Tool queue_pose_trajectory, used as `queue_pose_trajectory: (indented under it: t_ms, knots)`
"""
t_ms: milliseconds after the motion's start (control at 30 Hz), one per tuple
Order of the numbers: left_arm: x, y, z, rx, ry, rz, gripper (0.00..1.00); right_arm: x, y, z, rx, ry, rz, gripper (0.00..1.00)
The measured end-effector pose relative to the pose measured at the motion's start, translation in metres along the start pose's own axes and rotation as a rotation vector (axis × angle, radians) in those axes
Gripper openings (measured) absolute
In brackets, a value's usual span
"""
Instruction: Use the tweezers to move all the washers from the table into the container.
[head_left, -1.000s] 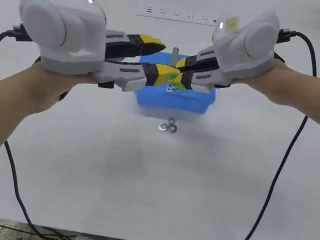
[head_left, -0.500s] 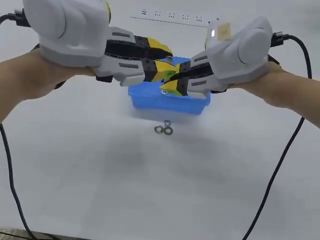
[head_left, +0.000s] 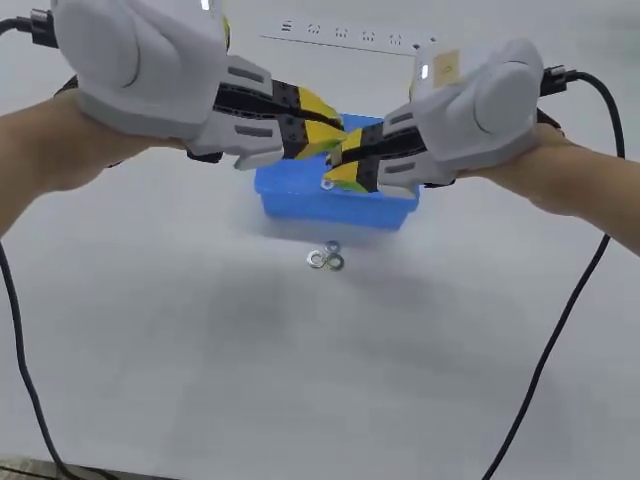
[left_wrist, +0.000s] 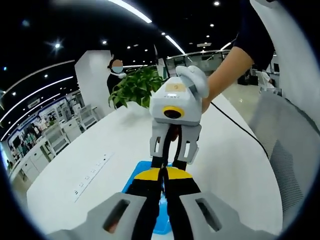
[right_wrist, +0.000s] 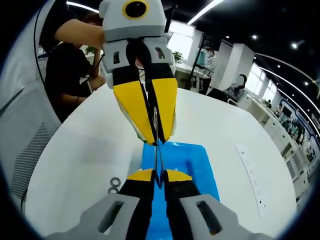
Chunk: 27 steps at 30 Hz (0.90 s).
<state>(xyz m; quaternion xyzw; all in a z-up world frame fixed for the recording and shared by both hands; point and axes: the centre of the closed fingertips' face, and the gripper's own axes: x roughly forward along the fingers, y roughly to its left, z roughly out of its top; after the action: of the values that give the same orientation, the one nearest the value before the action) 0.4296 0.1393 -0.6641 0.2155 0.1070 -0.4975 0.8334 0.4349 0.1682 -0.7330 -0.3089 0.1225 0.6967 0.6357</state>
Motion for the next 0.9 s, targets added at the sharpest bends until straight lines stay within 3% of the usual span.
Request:
queue_pose_trajectory:
  t_ms: [267, 433, 633, 733, 800, 900]
  knots:
    - [-0.003, -0.001, 0.008, 0.038, -0.004, 0.003, 0.05, -0.004, -0.004, 0.006, 0.000, -0.015, -0.019, 0.10]
    - [-0.004, 0.001, 0.015, 0.052, -0.008, 0.017, 0.04, -0.009, -0.009, 0.013, 0.038, -0.039, -0.048, 0.14]
    - [-0.008, 0.003, 0.022, 0.067, 0.000, 0.029, 0.04, -0.016, -0.008, 0.009, 0.063, -0.019, -0.073, 0.27]
    - [-0.010, 0.001, 0.026, 0.073, 0.002, 0.030, 0.04, -0.025, -0.008, 0.002, 0.077, 0.004, -0.106, 0.32]
    - [-0.013, 0.000, 0.028, 0.073, 0.001, 0.030, 0.05, -0.036, -0.015, -0.003, 0.082, 0.009, -0.171, 0.33]
    - [-0.016, -0.003, 0.028, 0.066, 0.000, 0.029, 0.05, -0.050, -0.016, -0.008, 0.152, -0.010, -0.215, 0.37]
